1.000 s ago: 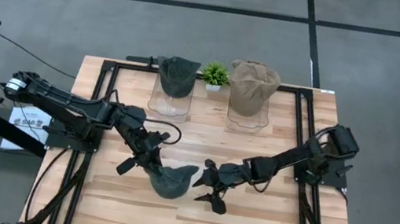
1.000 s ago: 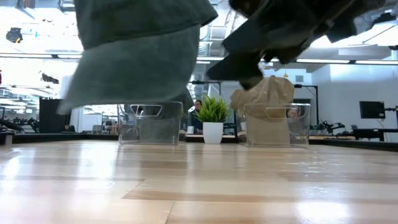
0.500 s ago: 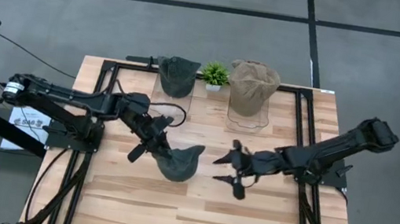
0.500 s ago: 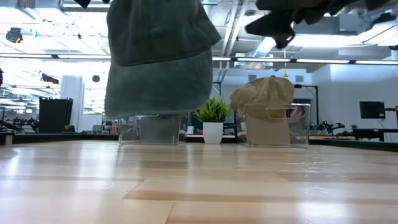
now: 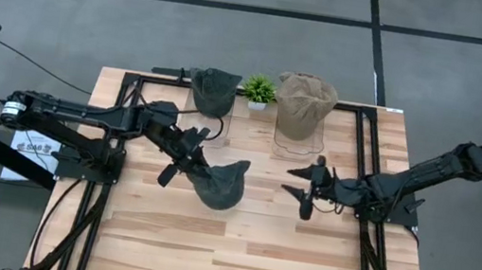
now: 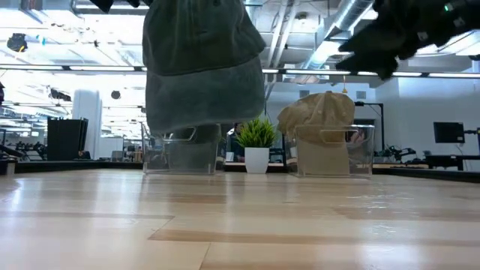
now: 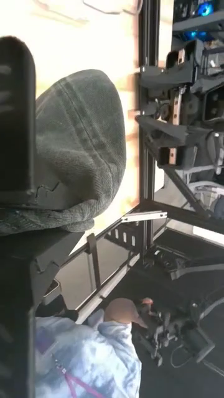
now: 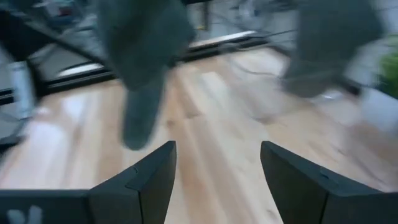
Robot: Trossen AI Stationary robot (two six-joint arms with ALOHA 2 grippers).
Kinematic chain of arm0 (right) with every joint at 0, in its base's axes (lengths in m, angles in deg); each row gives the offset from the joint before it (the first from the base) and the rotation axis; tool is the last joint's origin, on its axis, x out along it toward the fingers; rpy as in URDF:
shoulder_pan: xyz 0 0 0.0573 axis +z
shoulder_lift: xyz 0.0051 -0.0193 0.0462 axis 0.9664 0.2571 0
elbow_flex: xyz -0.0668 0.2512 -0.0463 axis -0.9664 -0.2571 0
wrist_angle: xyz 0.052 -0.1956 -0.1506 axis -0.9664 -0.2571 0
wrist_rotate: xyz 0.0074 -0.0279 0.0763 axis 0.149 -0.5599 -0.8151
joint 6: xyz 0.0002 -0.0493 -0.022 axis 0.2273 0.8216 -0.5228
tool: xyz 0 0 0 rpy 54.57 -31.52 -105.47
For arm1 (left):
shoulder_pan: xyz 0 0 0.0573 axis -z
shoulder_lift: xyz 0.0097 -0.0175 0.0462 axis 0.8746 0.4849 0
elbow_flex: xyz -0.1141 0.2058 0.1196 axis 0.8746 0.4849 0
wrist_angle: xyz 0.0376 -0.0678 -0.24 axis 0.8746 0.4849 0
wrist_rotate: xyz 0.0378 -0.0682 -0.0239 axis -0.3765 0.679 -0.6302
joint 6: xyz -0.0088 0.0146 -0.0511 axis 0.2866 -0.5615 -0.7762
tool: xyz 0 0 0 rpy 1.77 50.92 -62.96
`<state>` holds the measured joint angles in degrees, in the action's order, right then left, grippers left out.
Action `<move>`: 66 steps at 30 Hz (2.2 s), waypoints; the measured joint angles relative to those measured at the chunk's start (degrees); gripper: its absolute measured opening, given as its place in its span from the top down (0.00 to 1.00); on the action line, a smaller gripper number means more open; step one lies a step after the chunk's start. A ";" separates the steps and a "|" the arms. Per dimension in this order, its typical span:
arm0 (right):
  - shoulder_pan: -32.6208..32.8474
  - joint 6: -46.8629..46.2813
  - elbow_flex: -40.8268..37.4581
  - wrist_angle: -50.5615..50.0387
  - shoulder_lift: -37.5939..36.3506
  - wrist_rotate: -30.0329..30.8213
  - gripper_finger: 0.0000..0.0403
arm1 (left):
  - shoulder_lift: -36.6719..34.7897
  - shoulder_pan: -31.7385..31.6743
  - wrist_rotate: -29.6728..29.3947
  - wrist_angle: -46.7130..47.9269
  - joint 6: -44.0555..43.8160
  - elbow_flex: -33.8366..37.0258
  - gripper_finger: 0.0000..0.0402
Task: Pick & Place hat
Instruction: Put the blue cap into the left transparent bin
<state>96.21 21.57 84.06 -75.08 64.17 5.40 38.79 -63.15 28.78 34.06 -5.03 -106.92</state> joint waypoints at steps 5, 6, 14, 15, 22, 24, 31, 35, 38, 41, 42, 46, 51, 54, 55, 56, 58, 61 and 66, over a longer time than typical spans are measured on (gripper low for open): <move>2.57 -2.81 -3.95 -1.73 -2.71 10.23 0.44 | -0.63 -2.77 0.07 -0.11 0.00 0.02 0.91; 2.90 -3.33 -4.46 -1.77 -3.12 10.53 0.44 | -1.08 -3.62 0.02 -0.33 0.00 0.00 0.91; 3.19 -3.58 -5.16 -5.11 -6.61 9.61 0.44 | -6.62 -11.82 0.16 -0.11 -0.98 0.00 0.91; 3.17 -3.58 -5.16 -6.24 -7.24 9.63 0.44 | -7.25 -12.95 0.35 -0.03 -1.48 0.00 0.92; 3.14 -3.25 -5.16 -12.42 -12.15 9.63 0.44 | -9.15 -21.10 9.08 0.04 -1.53 -1.48 0.92; 3.14 -3.10 -5.14 -13.88 -13.06 9.63 0.44 | -8.73 -23.27 10.69 0.72 -1.45 -2.72 0.92; 3.14 -1.94 -5.14 -18.30 -14.17 9.59 0.44 | -7.39 -29.40 10.87 11.07 6.68 -9.48 0.92; 3.14 3.17 -5.14 -17.95 -14.15 9.59 0.45 | -6.67 -32.87 10.67 15.43 11.26 -14.27 0.92; 3.14 5.78 -5.14 -16.18 -14.15 9.72 0.44 | -6.04 -35.17 10.54 16.47 15.79 -16.46 0.92; 3.14 5.95 -5.11 -13.21 -14.15 9.78 0.44 | -5.07 -37.20 10.45 16.82 20.00 -17.50 0.92; 3.14 5.99 -5.10 -12.45 -14.15 9.78 0.44 | -4.70 -37.94 10.24 17.27 21.41 -17.68 0.92; 3.14 6.06 -5.10 -10.28 -14.15 9.80 0.44 | -2.60 -40.82 10.05 20.00 25.24 -18.53 0.92; 2.64 7.99 -5.10 -7.09 -14.13 9.95 0.45 | 1.21 -43.32 10.04 26.72 29.93 -21.24 0.92; 1.47 12.14 -5.10 -4.61 -14.13 9.94 0.44 | 3.41 -43.47 9.93 30.48 33.74 -23.11 0.92; 0.96 13.12 -5.10 -3.84 -14.13 9.95 0.44 | 3.98 -43.42 9.93 31.99 35.62 -23.76 0.92; 0.42 13.42 -5.08 -3.27 -14.13 9.92 0.44 | 4.44 -43.42 9.92 33.24 37.66 -24.37 0.92; -0.75 13.48 -5.07 -2.54 -14.13 9.94 0.44 | 5.06 -43.15 9.99 35.35 41.12 -25.71 0.93; -2.84 13.49 -5.07 -2.34 -14.13 9.91 0.45 | 5.58 -42.95 9.69 37.97 46.26 -27.41 0.93; -7.01 13.47 -5.07 -2.31 -14.13 9.90 0.44 | 5.60 -42.66 5.53 39.47 55.63 -28.00 0.93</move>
<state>89.20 35.03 78.99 -77.39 50.04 15.30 44.38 -105.81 34.31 73.52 50.60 -134.91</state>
